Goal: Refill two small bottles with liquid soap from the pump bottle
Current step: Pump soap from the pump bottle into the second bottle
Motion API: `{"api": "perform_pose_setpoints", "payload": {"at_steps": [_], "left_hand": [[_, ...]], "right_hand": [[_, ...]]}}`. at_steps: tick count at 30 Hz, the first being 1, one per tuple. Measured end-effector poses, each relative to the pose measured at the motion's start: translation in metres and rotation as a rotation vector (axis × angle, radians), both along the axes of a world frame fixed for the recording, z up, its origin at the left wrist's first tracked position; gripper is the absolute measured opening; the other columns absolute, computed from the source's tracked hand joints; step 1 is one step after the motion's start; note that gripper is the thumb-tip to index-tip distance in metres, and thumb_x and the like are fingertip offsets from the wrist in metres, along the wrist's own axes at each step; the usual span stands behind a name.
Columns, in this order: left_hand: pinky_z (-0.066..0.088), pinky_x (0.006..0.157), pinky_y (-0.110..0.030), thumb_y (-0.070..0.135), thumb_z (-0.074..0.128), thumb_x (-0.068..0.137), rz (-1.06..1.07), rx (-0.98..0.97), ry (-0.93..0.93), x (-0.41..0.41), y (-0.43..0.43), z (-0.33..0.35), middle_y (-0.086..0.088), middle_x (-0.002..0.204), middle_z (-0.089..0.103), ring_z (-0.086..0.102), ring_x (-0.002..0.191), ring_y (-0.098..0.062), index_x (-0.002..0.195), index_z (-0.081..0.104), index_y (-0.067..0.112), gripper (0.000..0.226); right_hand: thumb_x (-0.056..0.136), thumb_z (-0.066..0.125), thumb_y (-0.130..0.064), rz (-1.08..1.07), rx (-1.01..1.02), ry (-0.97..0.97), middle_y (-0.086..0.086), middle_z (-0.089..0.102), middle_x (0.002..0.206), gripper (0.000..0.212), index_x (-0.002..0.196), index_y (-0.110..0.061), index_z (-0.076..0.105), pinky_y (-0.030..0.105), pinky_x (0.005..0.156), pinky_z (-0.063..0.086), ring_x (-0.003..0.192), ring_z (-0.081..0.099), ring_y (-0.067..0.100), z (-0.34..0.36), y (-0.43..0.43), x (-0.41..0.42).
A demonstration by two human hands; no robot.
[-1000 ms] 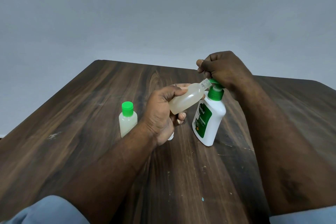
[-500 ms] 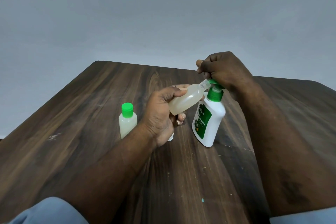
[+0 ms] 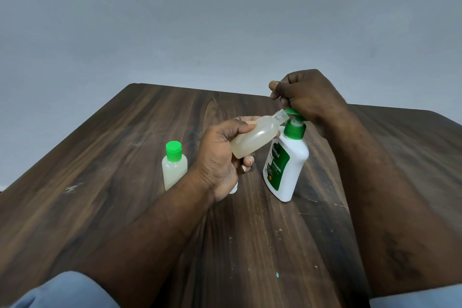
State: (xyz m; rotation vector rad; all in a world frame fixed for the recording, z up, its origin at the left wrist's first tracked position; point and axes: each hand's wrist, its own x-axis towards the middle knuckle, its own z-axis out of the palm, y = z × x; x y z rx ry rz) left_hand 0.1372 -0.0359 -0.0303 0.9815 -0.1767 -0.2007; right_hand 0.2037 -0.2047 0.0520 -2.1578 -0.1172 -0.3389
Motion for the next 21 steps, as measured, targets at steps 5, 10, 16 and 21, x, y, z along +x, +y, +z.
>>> {"api": "perform_pose_setpoints", "payload": {"at_steps": [5, 10, 16, 21], "left_hand": [[0.037, 0.042, -0.022, 0.029, 0.063, 0.074, -0.003, 0.009, -0.001, -0.0001, -0.0004, 0.0004, -0.038, 0.137, 0.057, 0.048, 0.044, -0.013, 0.131, 0.065, 0.001, 0.064], [0.038, 0.043, -0.022, 0.03, 0.063, 0.075, -0.004, 0.011, -0.012, -0.0006, -0.0002, 0.0005, -0.039, 0.138, 0.056, 0.048, 0.046, -0.013, 0.13, 0.065, 0.002, 0.062], [0.037, 0.042, -0.022, 0.029, 0.063, 0.076, -0.009, 0.006, -0.012, -0.0001, -0.0002, -0.0003, -0.04, 0.137, 0.056, 0.047, 0.046, -0.013, 0.13, 0.065, 0.0, 0.061], [0.038, 0.042, -0.022, 0.029, 0.063, 0.075, -0.001, 0.003, -0.002, 0.0002, 0.0004, -0.0004, -0.038, 0.136, 0.058, 0.048, 0.045, -0.013, 0.131, 0.065, 0.001, 0.063]], "right_hand": [[0.095, 0.073, -0.026, -0.002, -0.018, 0.007, -0.019, 0.063, 0.053, 0.022, 0.079, -0.011, 0.078, 0.025, 0.058, 0.043, 0.049, 0.054, -0.003, -0.0002, 0.0012, -0.0002], [0.096, 0.072, -0.02, 0.008, -0.016, 0.047, -0.017, 0.063, 0.051, 0.022, 0.075, -0.013, 0.076, 0.026, 0.062, 0.048, 0.049, 0.056, -0.002, -0.0023, 0.0034, -0.0004], [0.092, 0.076, -0.031, 0.003, -0.001, 0.022, -0.011, 0.062, 0.054, 0.028, 0.068, -0.016, 0.076, 0.043, 0.076, 0.057, 0.063, 0.057, 0.014, -0.0012, 0.0016, 0.0004], [0.093, 0.074, -0.028, 0.009, -0.002, 0.01, -0.02, 0.062, 0.051, 0.024, 0.075, -0.013, 0.077, 0.033, 0.07, 0.048, 0.062, 0.057, 0.006, 0.0014, 0.0011, 0.0]]}}
